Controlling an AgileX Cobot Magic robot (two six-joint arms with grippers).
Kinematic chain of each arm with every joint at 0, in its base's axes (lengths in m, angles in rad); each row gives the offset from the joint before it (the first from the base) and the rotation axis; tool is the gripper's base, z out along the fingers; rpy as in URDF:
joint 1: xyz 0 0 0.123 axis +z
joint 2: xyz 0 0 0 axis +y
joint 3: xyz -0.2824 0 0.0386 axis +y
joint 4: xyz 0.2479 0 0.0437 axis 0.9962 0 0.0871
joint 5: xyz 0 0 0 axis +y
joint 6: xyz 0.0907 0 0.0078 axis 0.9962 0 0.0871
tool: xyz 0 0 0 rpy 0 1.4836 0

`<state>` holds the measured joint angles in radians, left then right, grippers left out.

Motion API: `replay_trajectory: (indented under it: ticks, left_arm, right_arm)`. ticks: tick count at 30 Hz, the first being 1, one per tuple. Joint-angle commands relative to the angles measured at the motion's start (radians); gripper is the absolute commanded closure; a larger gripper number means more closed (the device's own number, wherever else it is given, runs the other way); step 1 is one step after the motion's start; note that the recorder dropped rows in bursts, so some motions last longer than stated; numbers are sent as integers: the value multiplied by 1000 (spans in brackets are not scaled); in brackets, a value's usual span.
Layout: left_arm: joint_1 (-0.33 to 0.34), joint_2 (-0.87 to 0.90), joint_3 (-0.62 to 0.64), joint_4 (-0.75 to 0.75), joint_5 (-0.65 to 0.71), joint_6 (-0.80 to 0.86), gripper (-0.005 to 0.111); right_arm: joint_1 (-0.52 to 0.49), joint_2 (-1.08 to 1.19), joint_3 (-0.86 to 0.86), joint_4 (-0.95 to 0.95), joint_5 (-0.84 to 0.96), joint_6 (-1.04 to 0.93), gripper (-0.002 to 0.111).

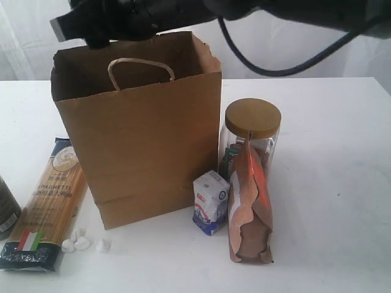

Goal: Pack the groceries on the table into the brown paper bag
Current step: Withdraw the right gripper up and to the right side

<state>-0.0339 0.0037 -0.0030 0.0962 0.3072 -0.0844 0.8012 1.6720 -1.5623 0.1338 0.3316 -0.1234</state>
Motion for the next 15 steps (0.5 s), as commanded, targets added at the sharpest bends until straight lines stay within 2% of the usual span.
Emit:
replay_trajectory:
  ticks: [1,5,8,10,15]
  left_arm:
    - [6,-4,3,-5,8,-6,107]
    - [6,-4,3,-5,8,-6,107]
    - [6,-4,3,-5,8,-6,107]
    - [6,-4,3,-5,8,-6,107]
    - [6,-4,3,-5,8,-6,107]
  right_arm:
    - [-4,-62,-5,-65,117,-12,47]
    - [-4,-82,-5,-290,346,-4,62]
    - [-4,-97,-5,-337,497,23,77]
    - [-4,-120,-5,-374,515,103,85]
    - [-4,-181,-5,-520,513,321,96]
